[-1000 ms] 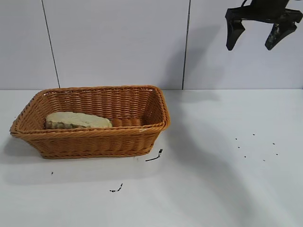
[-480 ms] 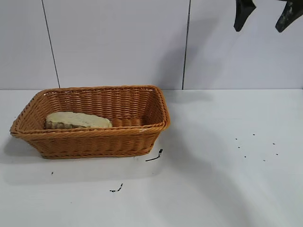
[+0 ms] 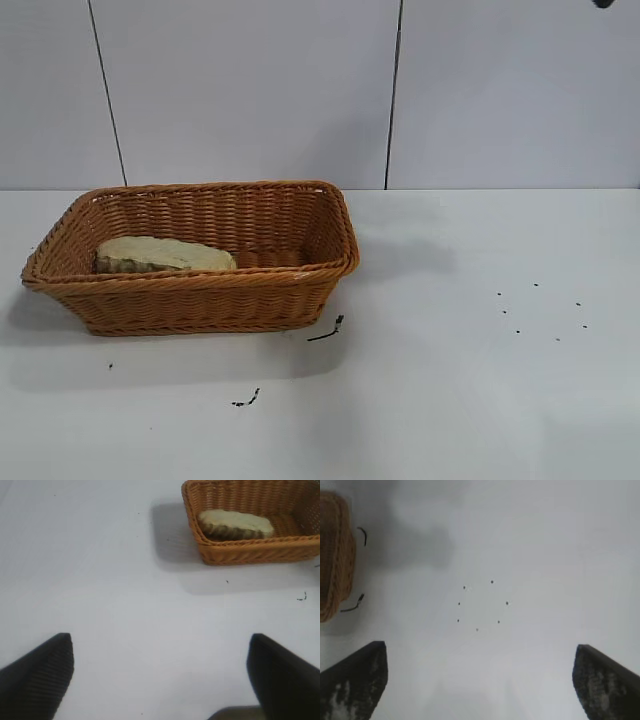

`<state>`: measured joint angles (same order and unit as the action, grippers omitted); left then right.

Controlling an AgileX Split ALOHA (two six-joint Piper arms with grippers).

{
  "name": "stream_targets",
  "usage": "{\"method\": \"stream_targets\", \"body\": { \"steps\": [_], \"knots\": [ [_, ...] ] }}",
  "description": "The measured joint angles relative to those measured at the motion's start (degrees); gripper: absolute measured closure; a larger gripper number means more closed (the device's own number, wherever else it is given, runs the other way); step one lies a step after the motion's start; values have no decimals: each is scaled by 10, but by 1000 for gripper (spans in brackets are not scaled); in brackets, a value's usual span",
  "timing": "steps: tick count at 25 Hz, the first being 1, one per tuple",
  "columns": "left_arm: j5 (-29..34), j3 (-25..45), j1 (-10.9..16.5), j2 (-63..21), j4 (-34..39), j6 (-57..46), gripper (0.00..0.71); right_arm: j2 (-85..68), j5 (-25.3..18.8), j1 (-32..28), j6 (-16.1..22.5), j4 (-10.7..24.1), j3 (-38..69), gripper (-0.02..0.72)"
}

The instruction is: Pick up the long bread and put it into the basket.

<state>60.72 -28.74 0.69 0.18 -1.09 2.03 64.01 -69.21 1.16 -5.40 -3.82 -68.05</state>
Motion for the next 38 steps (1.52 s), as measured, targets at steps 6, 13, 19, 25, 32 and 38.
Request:
{"method": "stream_targets", "body": {
  "steps": [6, 13, 19, 25, 32, 38],
  "knots": [
    [0, 0, 0, 0, 0, 0, 17, -177, -1, 0, 0, 0, 180, 14],
    [0, 0, 0, 0, 0, 0, 17, -373, 49, 0, 1, -1, 336, 13],
    [0, 0, 0, 0, 0, 0, 17, -475, 65, 0, 2, -2, 372, 13],
    [0, 0, 0, 0, 0, 0, 17, -551, 99, 0, 16, -1, 391, 13],
    [0, 0, 0, 0, 0, 0, 17, -608, 106, 0, 35, 7, 393, 13],
    [-1, 0, 0, -2, 0, 0, 17, -643, 106, 2, 36, 9, 393, 13]
  ]
}}
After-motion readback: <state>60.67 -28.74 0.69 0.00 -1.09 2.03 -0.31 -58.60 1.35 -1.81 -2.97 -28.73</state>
